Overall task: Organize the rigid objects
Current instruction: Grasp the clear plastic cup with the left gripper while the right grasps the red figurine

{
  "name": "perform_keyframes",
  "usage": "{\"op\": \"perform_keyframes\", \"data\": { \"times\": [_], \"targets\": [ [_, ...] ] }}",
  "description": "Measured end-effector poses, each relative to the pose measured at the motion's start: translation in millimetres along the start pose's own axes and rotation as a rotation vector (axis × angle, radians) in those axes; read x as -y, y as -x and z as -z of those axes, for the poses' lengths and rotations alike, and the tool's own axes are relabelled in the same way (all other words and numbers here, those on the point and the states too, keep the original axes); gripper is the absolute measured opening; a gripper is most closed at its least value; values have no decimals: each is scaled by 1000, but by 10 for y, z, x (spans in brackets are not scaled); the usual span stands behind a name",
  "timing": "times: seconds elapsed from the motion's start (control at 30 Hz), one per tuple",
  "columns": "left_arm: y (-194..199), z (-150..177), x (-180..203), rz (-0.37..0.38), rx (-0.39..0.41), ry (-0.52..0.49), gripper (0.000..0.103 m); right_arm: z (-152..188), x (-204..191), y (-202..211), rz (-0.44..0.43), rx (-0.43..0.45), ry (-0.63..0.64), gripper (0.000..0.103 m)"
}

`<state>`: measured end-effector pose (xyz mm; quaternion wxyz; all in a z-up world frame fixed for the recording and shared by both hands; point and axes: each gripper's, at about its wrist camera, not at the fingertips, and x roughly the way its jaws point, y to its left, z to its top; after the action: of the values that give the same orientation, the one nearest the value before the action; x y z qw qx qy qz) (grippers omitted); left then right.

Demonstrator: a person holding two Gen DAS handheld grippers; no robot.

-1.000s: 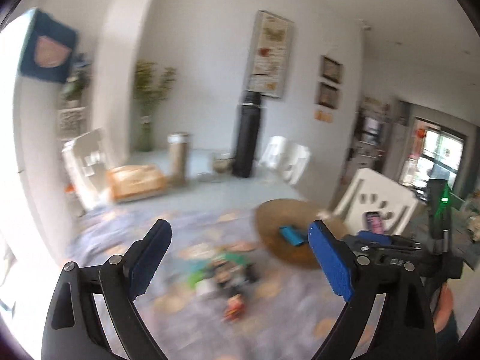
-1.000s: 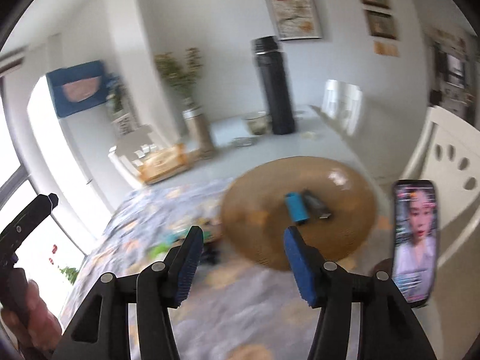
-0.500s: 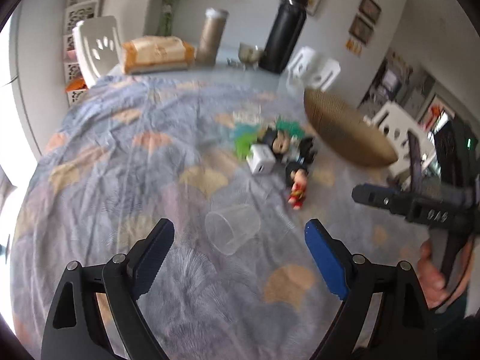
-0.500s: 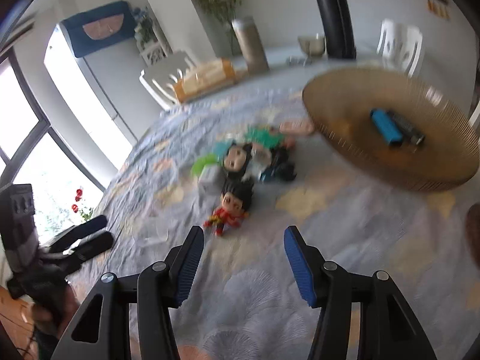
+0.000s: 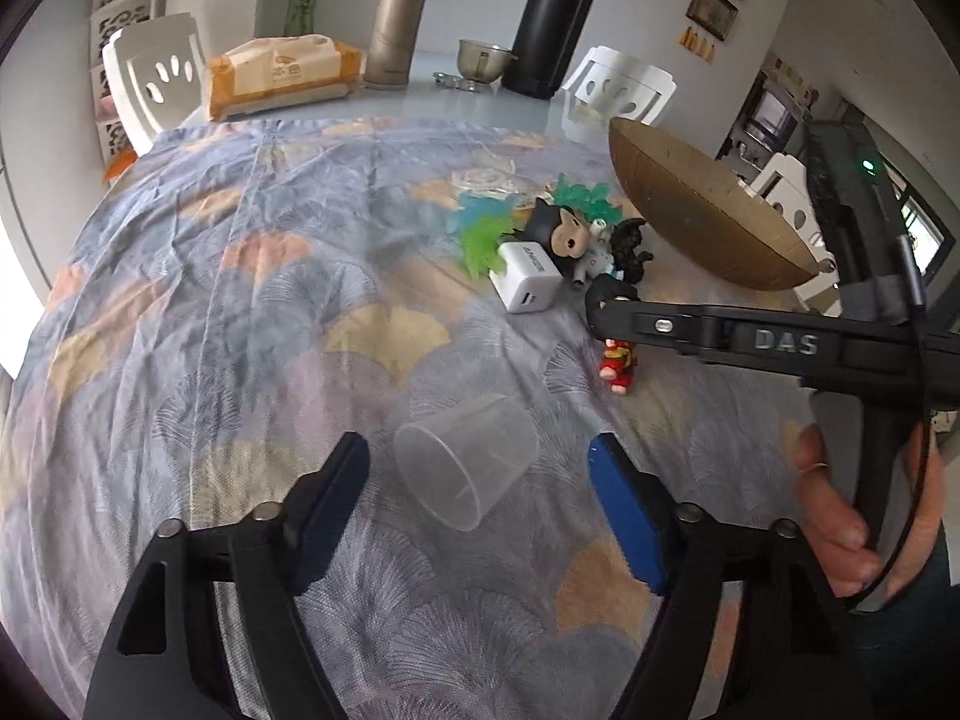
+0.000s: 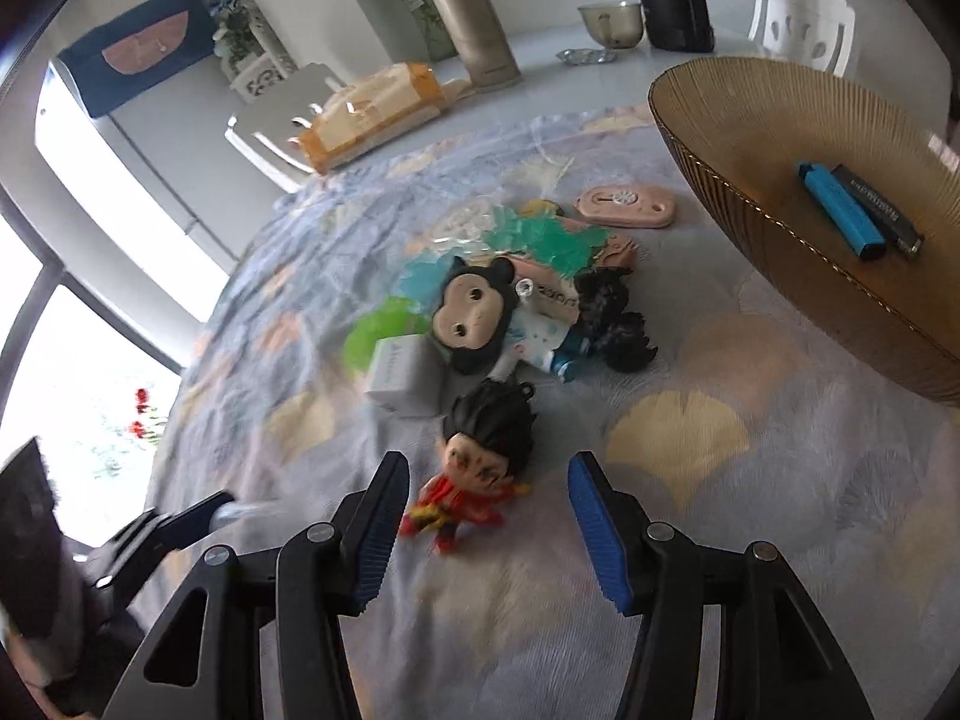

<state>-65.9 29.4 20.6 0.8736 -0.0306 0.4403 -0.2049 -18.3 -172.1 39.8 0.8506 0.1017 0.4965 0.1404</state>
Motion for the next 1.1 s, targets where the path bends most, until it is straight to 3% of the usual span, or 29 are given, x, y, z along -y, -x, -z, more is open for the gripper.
{"op": "perform_keyframes", "data": {
  "times": [0.1, 0.13, 0.23, 0.3, 0.37, 0.5, 0.57, 0.63, 0.73, 0.77, 0.9, 1.03, 1.07, 1.1],
  "targets": [
    [-36, 0, 3, -4, -14, -2, 51, 2, -51, -69, 1, 3, 12, 53],
    [-48, 4, -1, -7, -21, 2, 47, 3, -92, -86, 21, 8, 31, 46],
    [2, 8, -9, -36, 9, 16, 47, 21, -182, -109, 61, 24, 90, 38],
    [50, 14, -29, -51, 29, 40, 47, 50, -205, -82, 32, 16, 118, 38],
    [110, 16, -26, -31, 49, 61, 47, 95, -167, 34, -25, 22, 115, 38],
    [236, -2, 197, -12, 91, 19, 47, 184, -46, 416, -20, 72, 148, 38],
    [234, -19, 297, 0, 97, 6, 47, 228, 36, 571, -39, 34, 187, 38],
    [166, -23, 368, -14, 98, 4, 47, 284, 40, 665, 3, 0, 256, 38],
    [5, 6, 407, -58, 80, 13, 47, 428, -5, 647, 173, -35, 410, 38],
    [-27, 15, 408, -63, 81, 15, 47, 459, 24, 619, 190, -47, 422, 38],
    [-17, 28, 435, -94, 94, -4, 47, 570, 198, 445, 169, -82, 398, 38],
    [-55, 36, 420, -107, 73, -2, 47, 638, 249, 499, 141, -19, 389, 39],
    [-54, 37, 415, -104, 73, -1, 47, 655, 292, 519, 115, -26, 363, 41],
    [-48, 41, 408, -99, 75, 1, 47, 657, 337, 518, 90, -36, 330, 51]
  ]
}}
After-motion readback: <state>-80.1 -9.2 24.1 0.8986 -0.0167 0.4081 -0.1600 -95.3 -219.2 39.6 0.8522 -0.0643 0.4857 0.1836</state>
